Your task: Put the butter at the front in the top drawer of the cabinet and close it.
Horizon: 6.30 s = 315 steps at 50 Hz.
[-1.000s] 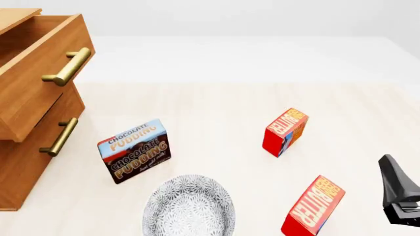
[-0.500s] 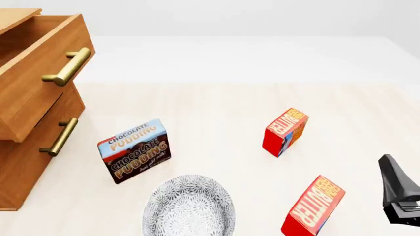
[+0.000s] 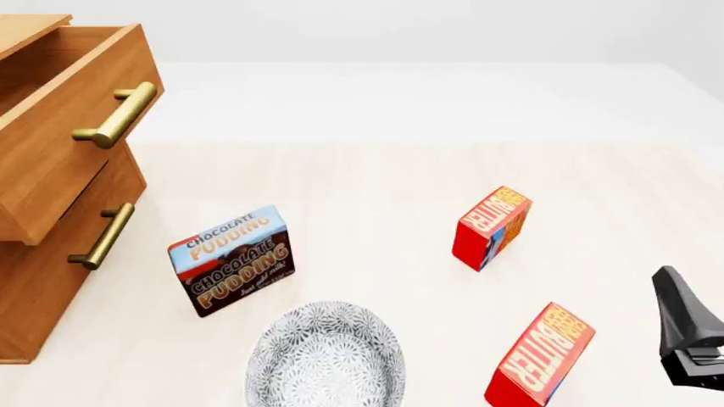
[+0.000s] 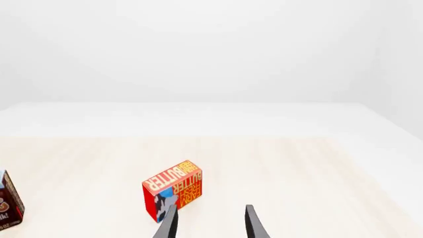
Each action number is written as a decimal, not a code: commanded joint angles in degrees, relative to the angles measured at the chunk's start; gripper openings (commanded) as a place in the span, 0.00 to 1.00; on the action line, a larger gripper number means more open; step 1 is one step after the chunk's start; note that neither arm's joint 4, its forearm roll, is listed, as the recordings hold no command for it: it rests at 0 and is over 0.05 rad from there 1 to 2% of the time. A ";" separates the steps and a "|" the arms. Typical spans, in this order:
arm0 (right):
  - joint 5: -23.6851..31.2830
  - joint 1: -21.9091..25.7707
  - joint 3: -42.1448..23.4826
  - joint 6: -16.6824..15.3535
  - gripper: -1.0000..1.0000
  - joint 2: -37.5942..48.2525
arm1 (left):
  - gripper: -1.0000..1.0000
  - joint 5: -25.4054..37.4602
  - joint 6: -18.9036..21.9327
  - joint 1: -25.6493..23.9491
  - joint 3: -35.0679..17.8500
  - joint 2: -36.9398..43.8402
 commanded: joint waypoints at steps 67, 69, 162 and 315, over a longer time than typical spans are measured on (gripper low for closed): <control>0.22 0.04 -0.02 0.03 1.00 -0.20 | 1.00 -8.84 -7.29 -1.16 10.36 8.07; 0.24 0.03 -0.02 0.03 1.00 -0.22 | 1.00 -9.07 -7.39 -1.38 10.76 8.21; 0.24 0.04 -0.02 0.05 1.00 -0.22 | 1.00 -12.51 -12.62 -18.01 9.69 15.26; 0.24 0.05 -0.02 0.05 1.00 -0.22 | 1.00 -24.43 2.89 -43.70 -9.24 35.03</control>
